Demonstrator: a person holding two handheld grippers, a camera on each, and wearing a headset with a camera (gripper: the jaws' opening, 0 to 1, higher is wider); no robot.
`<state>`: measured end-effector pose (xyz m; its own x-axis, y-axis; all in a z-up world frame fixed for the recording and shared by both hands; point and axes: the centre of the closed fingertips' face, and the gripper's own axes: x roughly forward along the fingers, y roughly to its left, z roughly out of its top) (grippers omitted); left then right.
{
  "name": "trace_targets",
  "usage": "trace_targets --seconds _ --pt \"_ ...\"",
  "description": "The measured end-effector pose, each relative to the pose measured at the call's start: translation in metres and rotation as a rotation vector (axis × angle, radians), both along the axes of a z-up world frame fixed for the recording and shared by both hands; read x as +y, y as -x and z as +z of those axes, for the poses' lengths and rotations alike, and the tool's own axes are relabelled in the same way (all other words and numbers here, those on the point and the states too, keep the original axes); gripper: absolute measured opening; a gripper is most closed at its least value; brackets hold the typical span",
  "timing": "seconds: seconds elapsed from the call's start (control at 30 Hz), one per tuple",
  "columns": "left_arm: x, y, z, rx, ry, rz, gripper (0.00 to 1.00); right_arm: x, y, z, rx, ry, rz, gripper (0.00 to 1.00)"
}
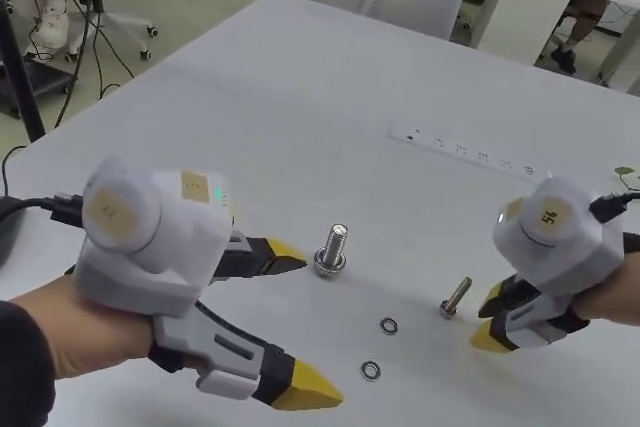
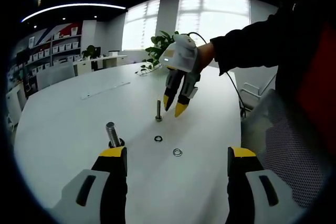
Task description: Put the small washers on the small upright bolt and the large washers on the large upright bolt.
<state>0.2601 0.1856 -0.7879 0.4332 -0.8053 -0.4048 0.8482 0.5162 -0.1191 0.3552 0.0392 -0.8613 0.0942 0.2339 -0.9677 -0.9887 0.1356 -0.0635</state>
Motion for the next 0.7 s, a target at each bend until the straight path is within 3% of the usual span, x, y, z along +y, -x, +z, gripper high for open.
trace_targets --seconds 0.33,0.7 --pt "0.001 0.001 0.002 -0.008 0.0 -0.004 0.78 0.01 0.033 0.0 0.014 -0.018 0.034 0.23" --pt "0.002 0.002 0.007 -0.023 0.0 -0.002 0.78 0.041 0.066 0.002 0.036 -0.036 0.116 0.23"
